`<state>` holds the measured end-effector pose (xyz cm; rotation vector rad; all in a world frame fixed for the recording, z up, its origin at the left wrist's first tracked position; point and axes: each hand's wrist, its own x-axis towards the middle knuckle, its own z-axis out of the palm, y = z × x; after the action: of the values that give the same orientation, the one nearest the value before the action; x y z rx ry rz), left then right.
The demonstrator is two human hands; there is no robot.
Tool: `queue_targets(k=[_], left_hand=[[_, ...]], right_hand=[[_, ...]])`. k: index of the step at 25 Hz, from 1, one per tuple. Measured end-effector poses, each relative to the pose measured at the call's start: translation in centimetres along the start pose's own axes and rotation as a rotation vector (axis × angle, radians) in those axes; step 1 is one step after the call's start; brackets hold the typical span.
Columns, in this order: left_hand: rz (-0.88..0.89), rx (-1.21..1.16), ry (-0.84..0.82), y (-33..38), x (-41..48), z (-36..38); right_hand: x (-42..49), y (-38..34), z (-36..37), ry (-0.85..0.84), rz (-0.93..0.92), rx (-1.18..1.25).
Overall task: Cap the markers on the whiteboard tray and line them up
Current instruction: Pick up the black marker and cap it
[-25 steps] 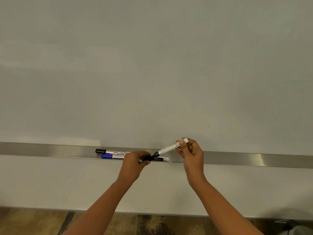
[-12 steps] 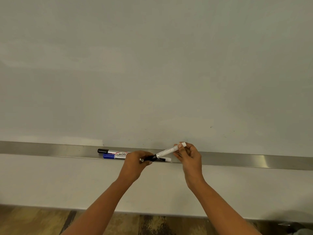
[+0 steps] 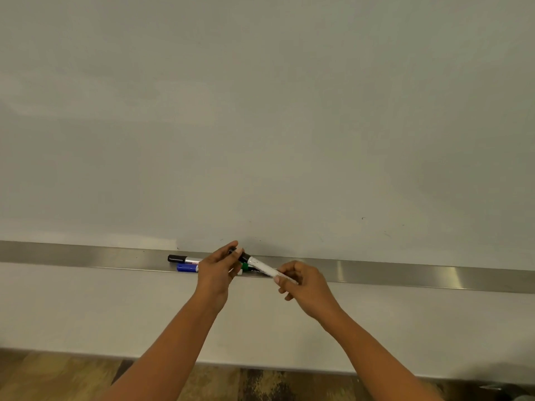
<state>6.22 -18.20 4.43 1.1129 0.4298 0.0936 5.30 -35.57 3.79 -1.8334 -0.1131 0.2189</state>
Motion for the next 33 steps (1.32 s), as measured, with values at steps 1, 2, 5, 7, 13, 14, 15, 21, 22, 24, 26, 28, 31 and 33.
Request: queue_targets(k=[1, 2, 5, 7, 13, 14, 15, 21, 22, 24, 26, 28, 31, 33], left_hand=[[-0.01, -0.018, 0.022, -0.1, -0.2, 0.4], [-0.017, -0.031, 0.057, -0.2, -0.3, 0.8], [-0.029, -0.071, 0.195, -0.7, -0.6, 1.8], [-0.025, -0.112, 0.235, -0.8, -0.8, 2.3], [-0.009, -0.144, 0.202, -1.2, -1.7, 3.1], [-0.006, -0.146, 0.202, -1.2, -1.7, 3.1], [-0.001, -0.144, 0.202, -1.1, -1.7, 3.1], [0.045, -0.077, 0.189, -1.0, -1.8, 3.2], [0.051, -0.074, 0.184, -1.1, -1.8, 3.1], [0.068, -0.067, 0.17, -1.2, -1.7, 3.0], [0.082, -0.053, 0.164, -1.3, -1.6, 2.8], [0.088, -0.043, 0.16, -1.3, -1.5, 2.7], [0.092, -0.025, 0.164, -1.4, -1.2, 2.7], [0.097, -0.018, 0.166, -1.4, -1.1, 2.7]], right_hand=[[-0.1, -0.1, 0.4, -0.006, -0.045, -0.11], [-0.2, -0.2, 0.7, -0.001, -0.103, -0.215], [-0.5, -0.4, 1.3, 0.053, -0.31, -0.582], [-0.5, -0.7, 1.1, 0.105, -0.392, -0.776], [-0.1, -0.5, 0.3, 0.113, -0.397, -0.83], [-0.1, -0.4, 0.4, 0.116, -0.396, -0.829], [-0.1, -0.4, 0.5, 0.12, -0.395, -0.829], [-0.5, -0.3, 1.0, 0.123, -0.366, -0.74], [-0.6, -0.2, 1.1, 0.121, -0.351, -0.719], [-0.7, -0.2, 1.4, 0.115, -0.319, -0.685], [-0.6, -0.3, 1.5, 0.107, -0.275, -0.625], [-0.5, -0.5, 1.4, 0.089, -0.223, -0.565], [-0.2, -0.9, 1.3, 0.06, -0.168, -0.52], [-0.1, -1.1, 1.3, 0.045, -0.142, -0.489]])
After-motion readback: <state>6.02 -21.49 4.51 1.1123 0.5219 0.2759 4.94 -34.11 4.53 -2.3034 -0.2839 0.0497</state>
